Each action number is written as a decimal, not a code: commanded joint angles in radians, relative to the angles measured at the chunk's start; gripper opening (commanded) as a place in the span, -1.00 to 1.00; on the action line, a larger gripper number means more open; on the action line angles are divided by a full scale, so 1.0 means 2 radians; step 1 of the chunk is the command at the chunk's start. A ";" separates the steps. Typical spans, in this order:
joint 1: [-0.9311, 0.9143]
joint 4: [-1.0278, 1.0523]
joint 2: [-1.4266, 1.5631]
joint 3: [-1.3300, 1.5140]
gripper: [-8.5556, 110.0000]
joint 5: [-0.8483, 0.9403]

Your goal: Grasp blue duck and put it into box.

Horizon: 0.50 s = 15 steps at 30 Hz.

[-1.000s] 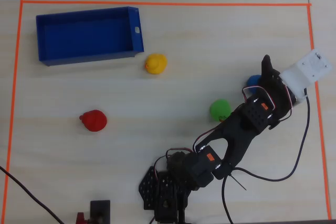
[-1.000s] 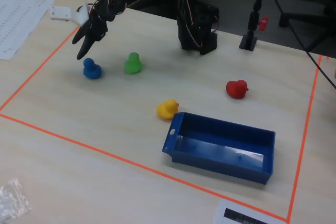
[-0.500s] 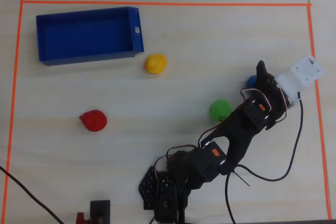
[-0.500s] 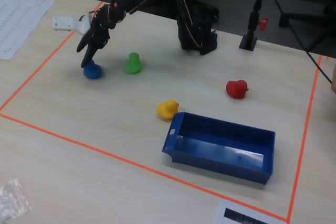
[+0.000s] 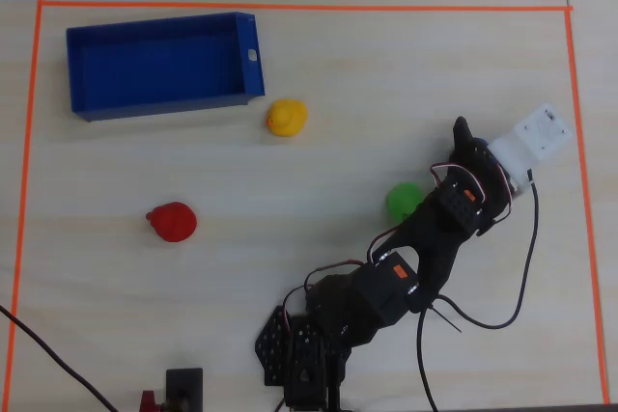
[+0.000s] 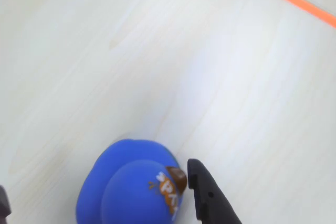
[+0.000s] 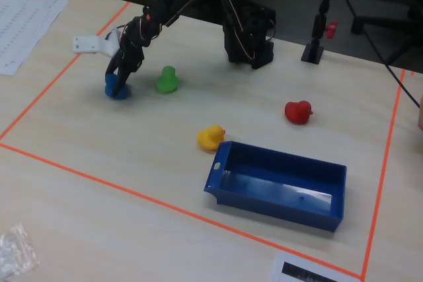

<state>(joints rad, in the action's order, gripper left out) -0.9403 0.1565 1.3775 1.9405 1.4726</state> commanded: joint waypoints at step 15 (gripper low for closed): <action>0.028 0.084 0.031 -0.028 -0.86 -0.078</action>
<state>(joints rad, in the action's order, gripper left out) -0.9081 0.2163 1.3729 1.9390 1.3837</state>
